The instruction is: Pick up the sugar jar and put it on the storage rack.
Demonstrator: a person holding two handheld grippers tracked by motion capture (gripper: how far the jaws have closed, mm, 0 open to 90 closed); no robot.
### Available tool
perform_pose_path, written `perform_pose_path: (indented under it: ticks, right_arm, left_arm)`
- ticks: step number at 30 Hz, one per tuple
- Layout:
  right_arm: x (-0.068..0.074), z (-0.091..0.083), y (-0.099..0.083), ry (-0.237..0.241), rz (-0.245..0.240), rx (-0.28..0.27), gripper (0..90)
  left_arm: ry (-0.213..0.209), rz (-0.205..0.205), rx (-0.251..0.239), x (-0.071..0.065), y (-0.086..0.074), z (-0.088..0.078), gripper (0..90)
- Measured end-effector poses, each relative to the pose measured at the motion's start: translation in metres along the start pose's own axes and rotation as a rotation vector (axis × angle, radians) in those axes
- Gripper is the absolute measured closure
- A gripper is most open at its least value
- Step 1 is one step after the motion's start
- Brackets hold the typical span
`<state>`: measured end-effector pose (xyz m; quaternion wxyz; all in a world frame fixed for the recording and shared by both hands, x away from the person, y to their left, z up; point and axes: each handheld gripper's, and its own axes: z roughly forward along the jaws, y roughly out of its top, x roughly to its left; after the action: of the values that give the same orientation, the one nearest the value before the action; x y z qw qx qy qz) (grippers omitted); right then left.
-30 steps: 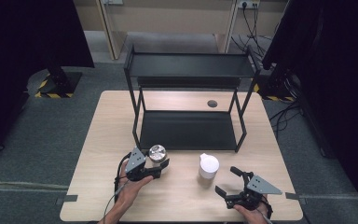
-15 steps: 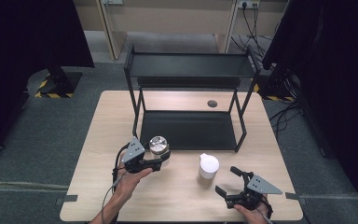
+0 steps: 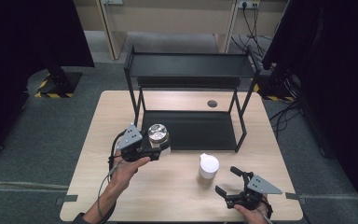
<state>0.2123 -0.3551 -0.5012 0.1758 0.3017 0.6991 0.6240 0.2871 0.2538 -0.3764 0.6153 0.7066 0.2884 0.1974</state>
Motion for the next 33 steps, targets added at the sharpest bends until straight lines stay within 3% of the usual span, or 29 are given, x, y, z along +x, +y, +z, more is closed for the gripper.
perform_pose_path:
  ticks: [11, 15, 33]
  right_arm:
    - [-0.001, 0.0, -0.001, 0.0, 0.003, -0.005, 0.8]
    - [-0.001, -0.001, -0.001, 0.0, 0.008, -0.006, 0.8]
    - [-0.002, -0.001, -0.002, 0.006, 0.014, -0.011, 0.7]
  left_arm:
    - [-0.005, 0.019, 0.001, 0.007, 0.036, -0.003, 31.2]
    - [-0.024, 0.014, 0.001, 0.012, 0.049, 0.0, 31.2]
    - [-0.043, 0.06, 0.017, 0.008, 0.105, 0.015, 31.3]
